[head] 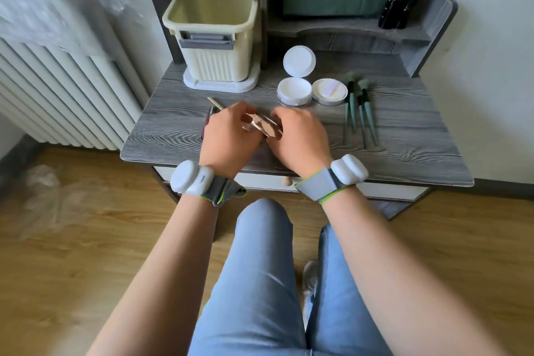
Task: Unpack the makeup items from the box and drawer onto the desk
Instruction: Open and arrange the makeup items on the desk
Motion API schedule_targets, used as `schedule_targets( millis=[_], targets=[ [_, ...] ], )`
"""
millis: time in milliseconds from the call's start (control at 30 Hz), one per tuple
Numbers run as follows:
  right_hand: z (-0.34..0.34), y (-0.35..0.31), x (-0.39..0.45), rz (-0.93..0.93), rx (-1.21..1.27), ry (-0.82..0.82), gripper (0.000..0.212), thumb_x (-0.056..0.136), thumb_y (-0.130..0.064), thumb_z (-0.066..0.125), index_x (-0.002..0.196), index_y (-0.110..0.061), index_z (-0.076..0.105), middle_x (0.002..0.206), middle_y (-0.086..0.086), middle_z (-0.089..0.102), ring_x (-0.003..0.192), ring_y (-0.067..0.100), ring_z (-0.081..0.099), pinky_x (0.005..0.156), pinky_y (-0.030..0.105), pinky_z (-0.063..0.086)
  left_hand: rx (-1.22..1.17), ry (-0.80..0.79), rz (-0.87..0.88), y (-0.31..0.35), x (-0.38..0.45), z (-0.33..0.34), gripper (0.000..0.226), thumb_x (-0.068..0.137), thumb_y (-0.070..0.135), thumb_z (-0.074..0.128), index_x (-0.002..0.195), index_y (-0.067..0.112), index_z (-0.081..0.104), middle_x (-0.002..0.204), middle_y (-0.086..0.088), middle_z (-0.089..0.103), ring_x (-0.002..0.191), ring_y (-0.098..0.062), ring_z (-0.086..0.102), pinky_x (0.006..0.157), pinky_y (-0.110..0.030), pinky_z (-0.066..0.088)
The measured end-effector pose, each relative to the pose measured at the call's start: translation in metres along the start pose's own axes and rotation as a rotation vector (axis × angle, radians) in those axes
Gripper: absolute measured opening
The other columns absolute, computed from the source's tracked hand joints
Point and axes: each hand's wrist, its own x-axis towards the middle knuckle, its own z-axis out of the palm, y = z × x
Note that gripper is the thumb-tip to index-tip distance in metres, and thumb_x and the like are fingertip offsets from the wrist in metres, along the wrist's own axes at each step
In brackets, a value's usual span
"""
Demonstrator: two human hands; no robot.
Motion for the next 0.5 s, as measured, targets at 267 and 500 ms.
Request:
schedule_targets(
  millis=[267, 500],
  targets=[
    [-0.002, 0.001, -0.001, 0.101, 0.089, 0.006, 0.016, 0.079, -0.017, 0.06, 0.094, -0.017, 0.067, 0.094, 0.006, 0.071, 0.093, 0.033, 0.062, 0.074, 0.04, 0.052, -0.058, -0.058, -0.026, 0.004, -0.008, 0.004, 0.03, 0.074, 0.014, 0.063, 0.103, 0.019, 0.07, 0.094, -0.001, 0.072, 0.086, -0.021, 0.067, 0.084, -0.031, 0.051],
    [-0.009, -0.002, 0.0, 0.184, 0.365, 0.08, 0.021, 0.08, -0.021, 0.066, 0.1, -0.021, 0.069, 0.09, -0.002, 0.073, 0.088, 0.022, 0.067, 0.08, 0.038, 0.054, -0.289, -0.036, -0.123, 0.016, -0.004, 0.012, 0.047, 0.076, 0.026, 0.063, 0.122, 0.019, 0.058, 0.094, -0.002, 0.074, 0.085, -0.017, 0.071, 0.085, -0.04, 0.055]
  ],
)
